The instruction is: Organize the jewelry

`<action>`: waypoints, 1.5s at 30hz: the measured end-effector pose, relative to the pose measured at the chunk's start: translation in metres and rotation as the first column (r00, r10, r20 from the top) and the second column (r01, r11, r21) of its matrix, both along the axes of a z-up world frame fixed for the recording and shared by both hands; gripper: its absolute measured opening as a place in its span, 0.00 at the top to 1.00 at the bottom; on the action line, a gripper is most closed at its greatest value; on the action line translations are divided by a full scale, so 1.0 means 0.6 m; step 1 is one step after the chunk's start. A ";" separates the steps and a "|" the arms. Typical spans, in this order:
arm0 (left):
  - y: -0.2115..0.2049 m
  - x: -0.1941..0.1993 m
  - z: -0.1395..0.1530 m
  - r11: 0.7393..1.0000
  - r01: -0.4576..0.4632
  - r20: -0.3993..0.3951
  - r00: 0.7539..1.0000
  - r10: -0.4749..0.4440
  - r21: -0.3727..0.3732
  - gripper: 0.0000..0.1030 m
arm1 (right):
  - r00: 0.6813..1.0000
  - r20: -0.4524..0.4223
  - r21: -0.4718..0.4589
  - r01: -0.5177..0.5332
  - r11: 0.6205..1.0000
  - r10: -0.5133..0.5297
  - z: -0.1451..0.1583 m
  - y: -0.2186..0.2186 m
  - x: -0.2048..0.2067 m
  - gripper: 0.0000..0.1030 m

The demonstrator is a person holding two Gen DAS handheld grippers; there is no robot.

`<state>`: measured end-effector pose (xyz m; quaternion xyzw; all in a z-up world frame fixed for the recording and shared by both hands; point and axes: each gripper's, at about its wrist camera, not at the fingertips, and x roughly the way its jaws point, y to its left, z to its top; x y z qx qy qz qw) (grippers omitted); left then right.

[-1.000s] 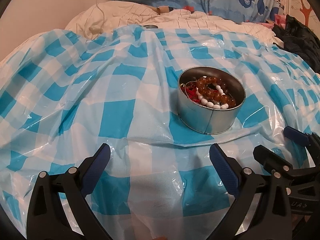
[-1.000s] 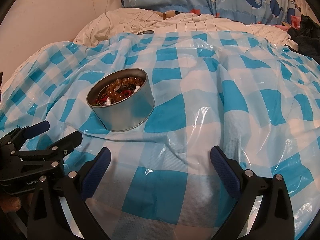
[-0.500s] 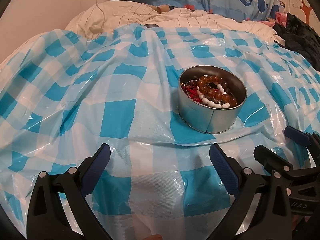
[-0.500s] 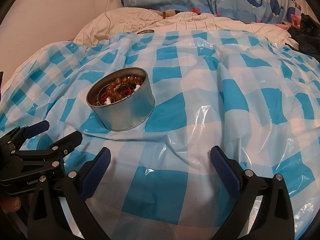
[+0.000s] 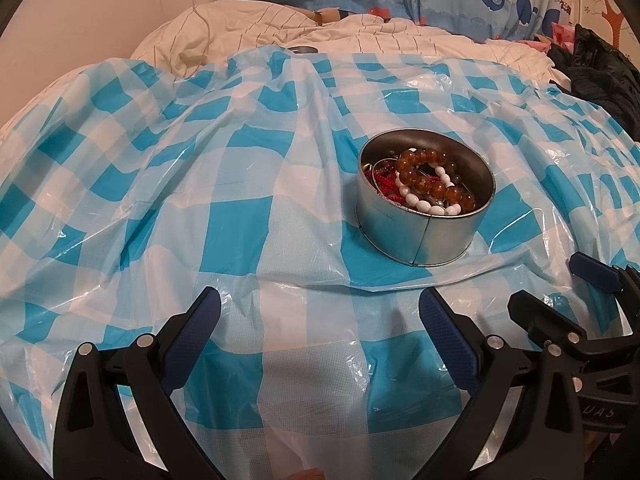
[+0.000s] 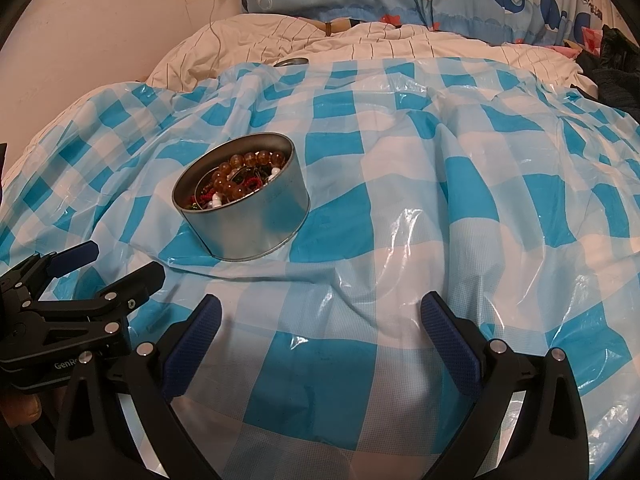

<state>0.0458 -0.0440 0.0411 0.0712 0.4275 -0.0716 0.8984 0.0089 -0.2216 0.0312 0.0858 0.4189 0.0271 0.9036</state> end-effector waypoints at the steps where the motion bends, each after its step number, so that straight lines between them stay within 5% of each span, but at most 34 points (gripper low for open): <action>1: 0.000 0.000 0.000 1.000 0.000 0.000 1.000 0.000 0.000 0.08 | 1.000 0.000 0.000 0.000 1.000 0.000 0.001 -0.001 0.000 0.07; 45: 0.006 0.002 -0.009 1.000 -0.007 -0.013 1.000 0.007 0.009 0.08 | 1.000 -0.006 -0.001 -0.002 1.000 0.002 0.000 0.000 0.003 0.07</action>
